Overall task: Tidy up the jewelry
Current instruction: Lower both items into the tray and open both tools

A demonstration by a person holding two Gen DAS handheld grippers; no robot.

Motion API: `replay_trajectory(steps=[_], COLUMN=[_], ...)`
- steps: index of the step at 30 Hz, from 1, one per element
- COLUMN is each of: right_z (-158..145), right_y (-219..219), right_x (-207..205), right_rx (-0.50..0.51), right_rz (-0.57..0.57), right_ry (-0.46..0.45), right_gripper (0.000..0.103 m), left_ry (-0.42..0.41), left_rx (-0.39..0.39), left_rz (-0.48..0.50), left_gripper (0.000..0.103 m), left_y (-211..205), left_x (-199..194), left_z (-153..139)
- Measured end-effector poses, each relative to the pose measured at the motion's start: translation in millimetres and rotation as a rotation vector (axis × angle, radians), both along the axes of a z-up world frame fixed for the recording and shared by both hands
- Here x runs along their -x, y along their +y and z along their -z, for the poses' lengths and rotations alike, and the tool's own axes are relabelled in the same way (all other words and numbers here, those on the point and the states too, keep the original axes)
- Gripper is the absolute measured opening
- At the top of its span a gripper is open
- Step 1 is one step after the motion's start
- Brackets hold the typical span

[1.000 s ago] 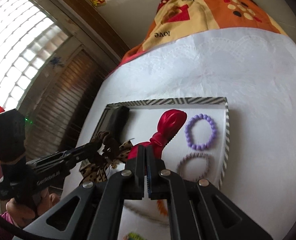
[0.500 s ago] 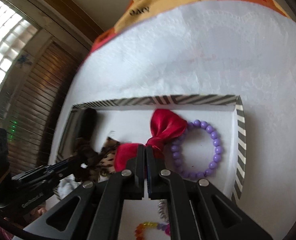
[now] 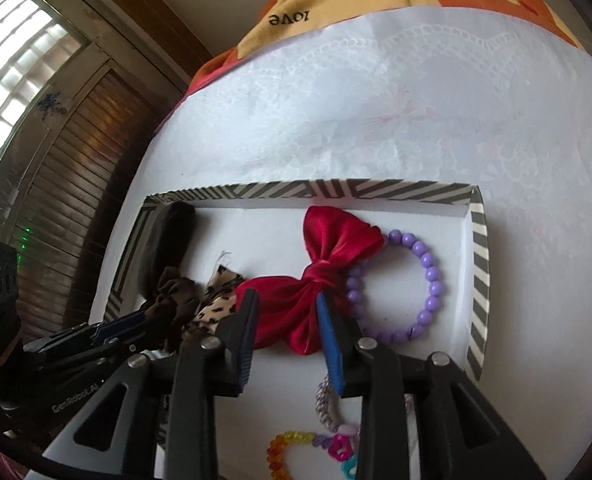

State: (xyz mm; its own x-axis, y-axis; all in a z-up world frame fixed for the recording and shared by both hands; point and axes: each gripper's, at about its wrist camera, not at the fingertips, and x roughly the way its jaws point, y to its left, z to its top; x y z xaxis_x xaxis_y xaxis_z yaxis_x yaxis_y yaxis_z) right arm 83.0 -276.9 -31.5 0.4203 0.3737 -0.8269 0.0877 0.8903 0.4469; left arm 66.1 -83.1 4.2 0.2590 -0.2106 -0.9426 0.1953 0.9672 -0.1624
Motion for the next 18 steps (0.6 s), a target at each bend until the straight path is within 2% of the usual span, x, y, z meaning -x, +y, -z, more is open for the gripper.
replay_trajectory(steps=[4,10,15,18], right_z=[-11,-30,-45,-49], right_y=[4,12,16,18], right_x=[12,34,63,82], right_rx=[0.018,0.063,0.075,0.094], right_rz=[-0.006,-0.01,0.004,0.016], right_ry=[-0.015,-0.054,-0.088,-0.099], right_gripper=[0.043,0.048,0.048,0.048], left_ry=[-0.023,-0.048,-0.094,-0.103], left_rx=[-0.016,-0.03,-0.075,-0.076], left_rz=[-0.014,-0.032,-0.041,-0.036], left_gripper=[0.019,0.019,0.019,0.019], left_y=[5,11,15,17], left_x=[6,19,38,50], left_z=[-7,-18,-27,-29])
